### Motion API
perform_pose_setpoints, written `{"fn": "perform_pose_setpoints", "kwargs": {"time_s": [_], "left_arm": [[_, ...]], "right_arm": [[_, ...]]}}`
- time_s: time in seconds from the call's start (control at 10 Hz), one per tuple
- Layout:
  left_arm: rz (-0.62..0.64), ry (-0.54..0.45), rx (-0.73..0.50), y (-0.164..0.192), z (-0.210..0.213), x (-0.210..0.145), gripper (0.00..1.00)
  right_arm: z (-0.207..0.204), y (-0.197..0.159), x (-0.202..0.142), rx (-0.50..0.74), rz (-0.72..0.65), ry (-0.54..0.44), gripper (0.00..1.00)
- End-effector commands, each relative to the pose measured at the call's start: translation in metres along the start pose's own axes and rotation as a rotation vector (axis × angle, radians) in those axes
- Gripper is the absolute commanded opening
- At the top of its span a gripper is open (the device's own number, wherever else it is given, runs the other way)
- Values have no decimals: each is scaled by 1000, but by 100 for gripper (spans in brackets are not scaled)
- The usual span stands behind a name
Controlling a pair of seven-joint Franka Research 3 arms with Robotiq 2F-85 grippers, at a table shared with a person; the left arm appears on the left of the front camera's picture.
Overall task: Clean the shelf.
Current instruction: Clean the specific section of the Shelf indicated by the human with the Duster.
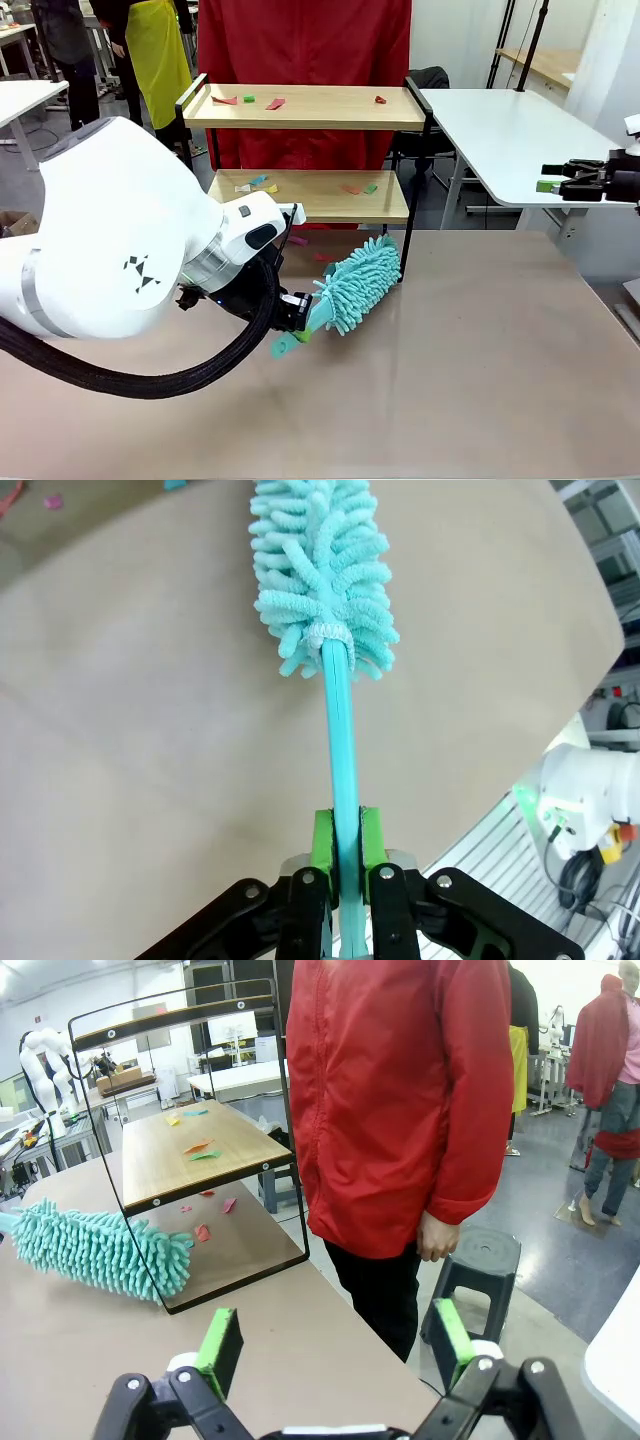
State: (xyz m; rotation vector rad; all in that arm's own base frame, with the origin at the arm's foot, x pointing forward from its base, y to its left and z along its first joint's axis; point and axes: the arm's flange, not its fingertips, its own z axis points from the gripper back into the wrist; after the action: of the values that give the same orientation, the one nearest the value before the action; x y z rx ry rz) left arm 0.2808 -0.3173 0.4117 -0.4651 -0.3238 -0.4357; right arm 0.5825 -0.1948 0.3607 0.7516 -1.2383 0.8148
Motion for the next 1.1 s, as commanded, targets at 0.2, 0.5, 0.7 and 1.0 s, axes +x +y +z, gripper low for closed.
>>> {"fn": "perform_pose_setpoints", "kwargs": {"time_s": [0.2,0.5,0.7,1.0], "left_arm": [[127,-116,25,-21,-24,19,13],[179,-116,-9,-23,-45,32,13],[261,-203,12,-22,-53,39,13],[286,-221,-6,-24,-65,47,13]], "right_arm": [[-1,1,9,-14,-15,8,100],[-1,1,9,-14,-15,8,100],[-1,1,9,-14,-15,8,100],[-1,1,9,-14,-15,8,100]]}}
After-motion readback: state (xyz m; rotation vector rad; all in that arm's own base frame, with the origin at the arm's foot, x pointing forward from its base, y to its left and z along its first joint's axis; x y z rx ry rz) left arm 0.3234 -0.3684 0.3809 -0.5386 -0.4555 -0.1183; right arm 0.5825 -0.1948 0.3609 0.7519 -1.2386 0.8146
